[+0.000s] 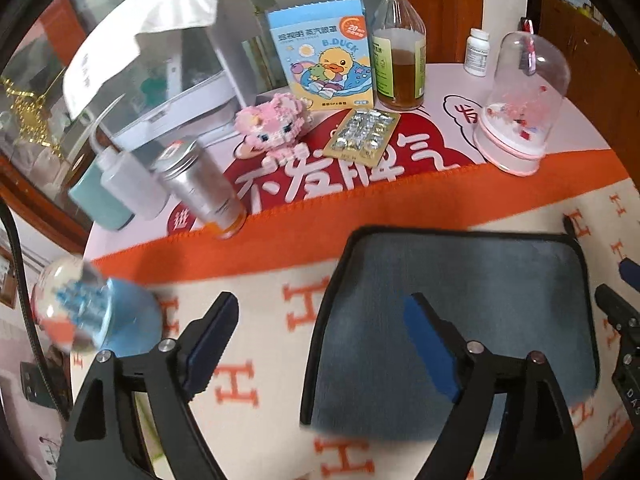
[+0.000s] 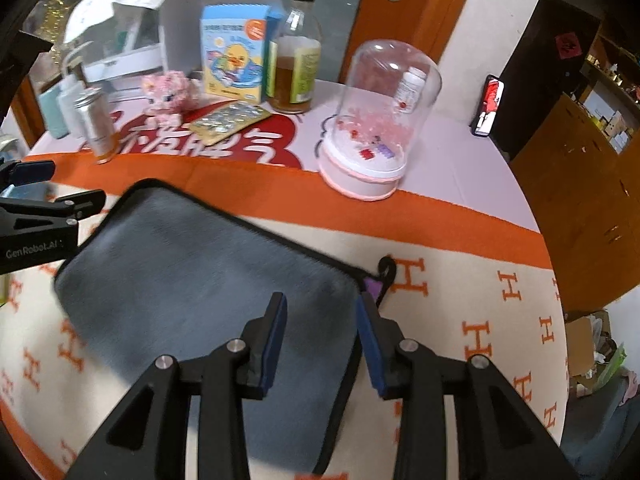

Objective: Fold towel

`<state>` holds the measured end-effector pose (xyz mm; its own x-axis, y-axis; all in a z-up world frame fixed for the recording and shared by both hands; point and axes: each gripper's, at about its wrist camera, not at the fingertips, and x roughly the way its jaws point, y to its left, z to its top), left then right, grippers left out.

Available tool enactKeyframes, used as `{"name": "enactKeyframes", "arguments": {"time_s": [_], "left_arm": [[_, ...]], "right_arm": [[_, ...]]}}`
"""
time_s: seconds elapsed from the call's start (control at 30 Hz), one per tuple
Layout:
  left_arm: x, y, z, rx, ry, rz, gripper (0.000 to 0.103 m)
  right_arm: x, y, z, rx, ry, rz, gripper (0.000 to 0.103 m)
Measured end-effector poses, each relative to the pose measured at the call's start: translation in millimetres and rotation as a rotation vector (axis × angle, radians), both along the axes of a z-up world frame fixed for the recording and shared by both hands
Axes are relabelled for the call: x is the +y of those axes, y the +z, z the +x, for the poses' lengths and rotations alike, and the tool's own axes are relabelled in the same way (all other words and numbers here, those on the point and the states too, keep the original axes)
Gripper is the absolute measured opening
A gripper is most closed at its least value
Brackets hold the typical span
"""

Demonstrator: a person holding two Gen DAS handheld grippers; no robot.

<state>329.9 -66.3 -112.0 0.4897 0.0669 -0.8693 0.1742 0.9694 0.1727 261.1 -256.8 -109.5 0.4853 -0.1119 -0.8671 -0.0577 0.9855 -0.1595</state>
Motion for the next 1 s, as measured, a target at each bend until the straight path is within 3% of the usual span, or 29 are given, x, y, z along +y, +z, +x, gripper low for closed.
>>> {"name": "enactKeyframes", "arguments": {"time_s": [0.23, 0.53, 0.73, 1.0], "left_arm": [[32.6, 26.0, -70.8, 0.021, 0.046, -0.066, 0.087], [62.3, 77.1, -170.8, -0.048, 0.127, -0.156, 0.091], [69.0, 102.5, -223.7, -0.063, 0.139, -0.180, 0.092], [76.0, 124.1, -275.4, -0.083, 0.179, -0.179, 0.092]], "right_arm": [[21.4, 18.5, -57.2, 0.029, 0.030, 0.085, 0.036], [40.2, 56.2, -139.2, -0.016, 0.017, 0.147, 0.039], [44.4, 85.3, -185.5, -0.036, 0.017, 0.210, 0.050], [58.3, 108.2, -218.5, -0.030, 0.055, 0.251, 0.050]]}}
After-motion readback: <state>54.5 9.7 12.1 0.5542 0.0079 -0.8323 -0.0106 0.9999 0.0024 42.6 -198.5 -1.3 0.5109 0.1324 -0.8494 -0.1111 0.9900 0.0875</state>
